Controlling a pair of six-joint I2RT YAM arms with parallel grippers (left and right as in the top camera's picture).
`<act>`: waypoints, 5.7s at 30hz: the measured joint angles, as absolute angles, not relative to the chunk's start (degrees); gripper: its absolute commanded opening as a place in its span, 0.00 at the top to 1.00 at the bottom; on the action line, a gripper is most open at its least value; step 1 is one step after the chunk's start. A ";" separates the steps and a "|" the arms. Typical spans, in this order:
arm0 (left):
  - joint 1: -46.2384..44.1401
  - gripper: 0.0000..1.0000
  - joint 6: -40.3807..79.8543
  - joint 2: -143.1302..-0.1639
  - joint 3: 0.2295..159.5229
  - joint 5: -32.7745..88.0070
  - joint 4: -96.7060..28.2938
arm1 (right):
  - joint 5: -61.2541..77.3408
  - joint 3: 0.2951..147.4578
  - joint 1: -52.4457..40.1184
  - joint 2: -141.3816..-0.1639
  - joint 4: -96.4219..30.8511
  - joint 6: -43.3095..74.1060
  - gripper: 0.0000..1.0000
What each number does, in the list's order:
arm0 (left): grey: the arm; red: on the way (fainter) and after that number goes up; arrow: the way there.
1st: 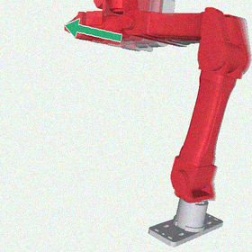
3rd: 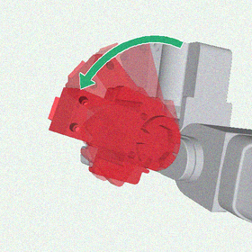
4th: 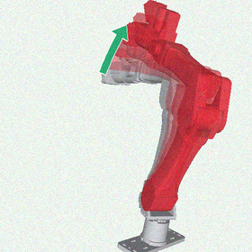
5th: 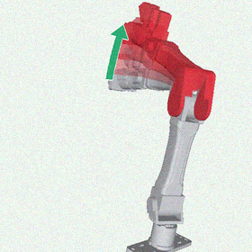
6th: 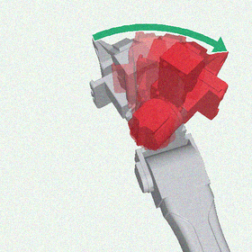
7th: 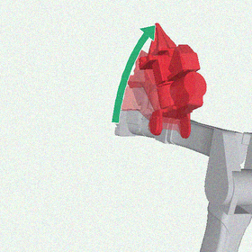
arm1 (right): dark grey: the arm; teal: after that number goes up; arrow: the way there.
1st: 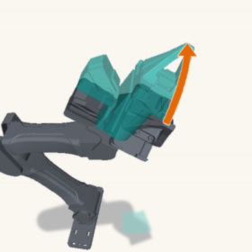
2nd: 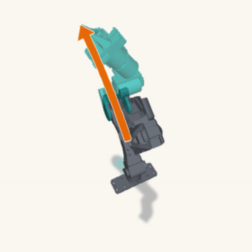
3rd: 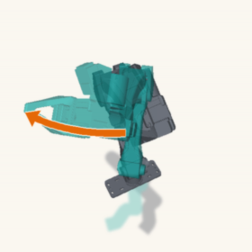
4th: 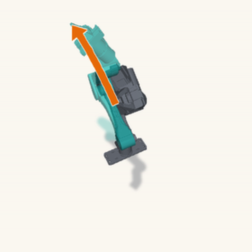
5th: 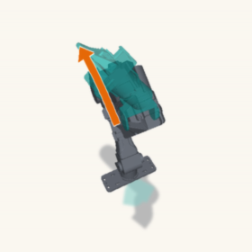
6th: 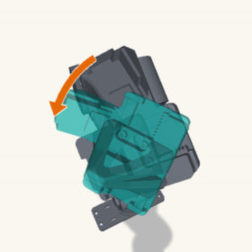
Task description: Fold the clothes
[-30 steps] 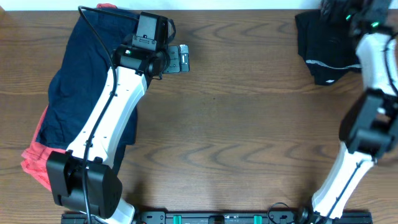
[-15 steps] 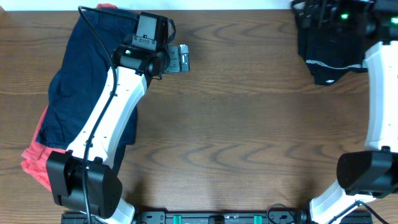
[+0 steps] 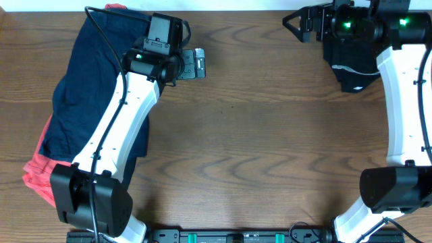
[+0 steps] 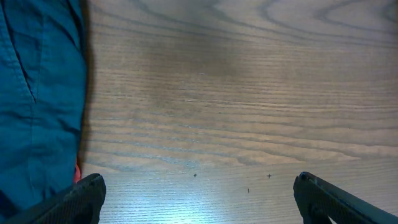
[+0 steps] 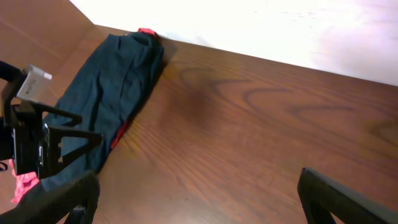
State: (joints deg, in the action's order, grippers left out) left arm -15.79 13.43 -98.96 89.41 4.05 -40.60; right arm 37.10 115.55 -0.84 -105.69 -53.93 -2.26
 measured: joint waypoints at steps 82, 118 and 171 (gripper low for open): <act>-15.79 0.02 13.43 -98.96 89.41 4.05 -40.53 | 12.56 0.45 -7.49 -5.63 -2.87 -6.52 0.01; -15.79 0.02 13.41 -98.96 89.41 4.05 -40.60 | 12.56 0.45 -7.49 -0.82 -2.83 -6.50 0.01; 7.09 0.02 10.81 -13.82 9.52 0.08 -2.46 | 12.53 0.45 -7.49 -0.69 -2.83 -6.50 0.01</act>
